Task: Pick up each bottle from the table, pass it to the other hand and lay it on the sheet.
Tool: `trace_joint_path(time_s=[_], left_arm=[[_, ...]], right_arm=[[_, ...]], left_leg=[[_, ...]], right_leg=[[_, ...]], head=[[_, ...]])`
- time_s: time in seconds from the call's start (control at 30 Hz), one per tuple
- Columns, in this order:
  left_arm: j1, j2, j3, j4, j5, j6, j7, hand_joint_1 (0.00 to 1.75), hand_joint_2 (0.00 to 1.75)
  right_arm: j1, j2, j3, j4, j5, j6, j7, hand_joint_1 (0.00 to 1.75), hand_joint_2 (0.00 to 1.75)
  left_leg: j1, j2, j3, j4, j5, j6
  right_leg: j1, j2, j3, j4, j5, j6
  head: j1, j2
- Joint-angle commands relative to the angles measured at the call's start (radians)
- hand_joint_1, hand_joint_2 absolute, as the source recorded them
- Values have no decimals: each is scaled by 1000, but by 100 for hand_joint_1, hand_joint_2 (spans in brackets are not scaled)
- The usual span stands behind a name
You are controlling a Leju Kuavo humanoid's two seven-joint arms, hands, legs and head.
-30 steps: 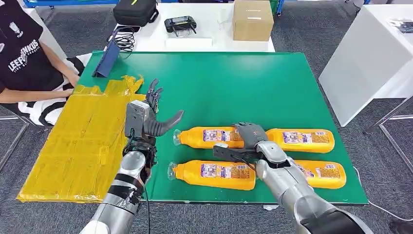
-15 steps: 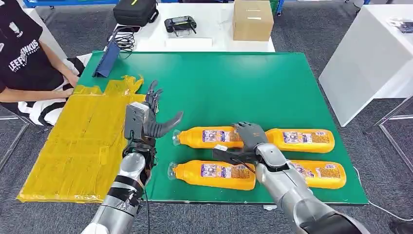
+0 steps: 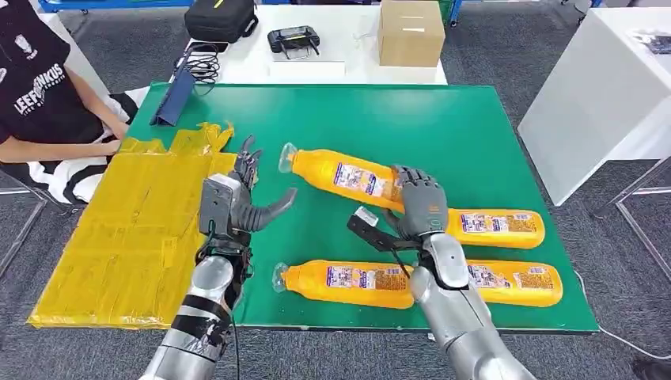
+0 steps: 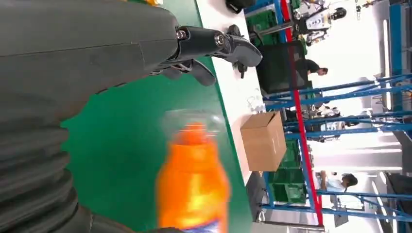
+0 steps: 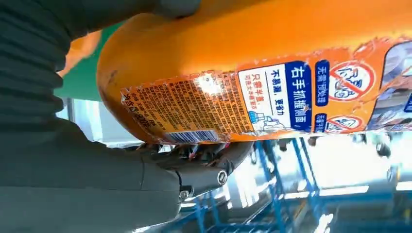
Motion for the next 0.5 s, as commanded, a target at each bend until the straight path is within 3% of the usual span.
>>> trace_joint_path(time_s=[0.03, 0.17, 0.27, 0.4, 0.5], left_arm=[[-18, -3, -8, 7, 9, -8, 5, 0, 175], [-35, 0, -36, 36, 85, -88, 8, 0, 175], [-43, 0, -41, 53, 94, -94, 6, 0, 175], [-64, 14, -56, 108, 241, -256, 26, 0, 175], [-66, 21, -55, 120, 247, -261, 22, 0, 175]], right_arm=[[36, 40, -107, -146, -50, -65, -71, 175, 175], [75, 72, -91, -236, -137, -105, -171, 175, 175], [77, 81, -80, -238, -138, -110, -173, 175, 175], [69, 103, -36, -201, -186, -84, -212, 175, 175], [66, 109, -30, -189, -191, -88, -217, 175, 175]], left_leg=[[0, 0, 2, -1, -1, 1], [0, -2, 1, -1, 0, 1], [0, -1, 2, -1, -1, 1], [0, -1, 3, -2, 0, 1], [0, 0, 2, -1, 0, 1]], right_leg=[[0, -1, 2, -1, 0, 0], [0, -2, 1, 0, -1, 0], [0, -1, 2, -1, -1, 0], [0, -1, 2, -2, 0, 0], [0, 0, 1, -1, 0, 0]], head=[[0, 0], [0, 0], [0, 0], [0, 0], [0, 0]])
